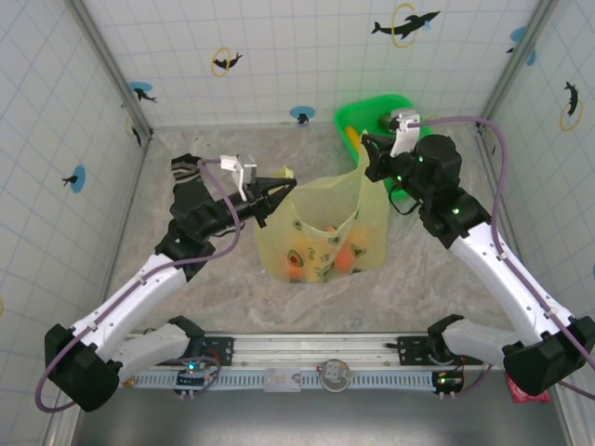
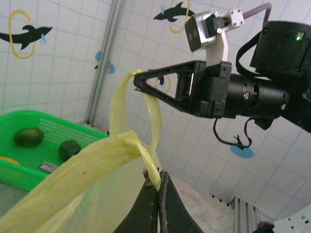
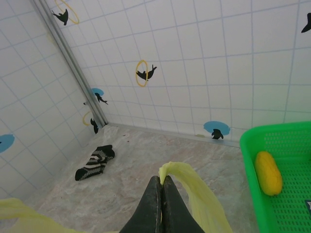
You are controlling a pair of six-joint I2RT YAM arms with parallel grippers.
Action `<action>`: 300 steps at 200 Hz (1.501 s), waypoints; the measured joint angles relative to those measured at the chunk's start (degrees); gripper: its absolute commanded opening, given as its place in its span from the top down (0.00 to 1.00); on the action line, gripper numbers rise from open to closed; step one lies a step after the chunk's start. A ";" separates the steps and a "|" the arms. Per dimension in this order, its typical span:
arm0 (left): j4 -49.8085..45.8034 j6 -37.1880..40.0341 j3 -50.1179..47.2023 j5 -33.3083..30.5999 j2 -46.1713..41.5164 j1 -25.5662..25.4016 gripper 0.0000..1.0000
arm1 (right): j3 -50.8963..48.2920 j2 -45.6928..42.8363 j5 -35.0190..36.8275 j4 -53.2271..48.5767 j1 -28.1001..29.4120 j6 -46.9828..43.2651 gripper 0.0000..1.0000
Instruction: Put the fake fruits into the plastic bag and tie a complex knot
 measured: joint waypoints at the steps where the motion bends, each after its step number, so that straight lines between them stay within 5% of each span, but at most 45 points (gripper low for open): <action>1: 0.00 0.00 -0.04 0.00 0.00 0.00 1.00 | 0.00 0.00 -0.15 -0.02 -0.02 0.17 0.81; 13: 0.22 0.50 -0.57 -0.02 0.00 -0.09 1.00 | 0.00 0.00 -0.57 -0.04 -0.02 0.11 0.66; 36: 0.55 2.45 -0.94 -0.52 -0.02 -1.14 1.00 | 0.00 -0.11 -1.81 -1.20 -0.02 0.44 0.59; 122: -0.07 8.68 -0.85 -3.15 0.55 -3.45 1.00 | 0.44 -6.91 -8.96 -8.31 1.99 -1.11 0.56; 199: -3.10 11.39 1.70 -4.33 1.92 -6.08 1.00 | 12.52 7.04 -12.09 -12.44 16.00 -2.54 0.49; 236: -4.17 12.48 2.16 -5.05 1.95 -6.40 1.00 | 13.51 9.42 -12.11 -13.27 16.50 -2.69 0.58; 300: -5.77 13.07 2.51 -5.49 2.21 -6.40 1.00 | 14.99 9.88 -12.02 -13.77 16.55 -3.02 1.00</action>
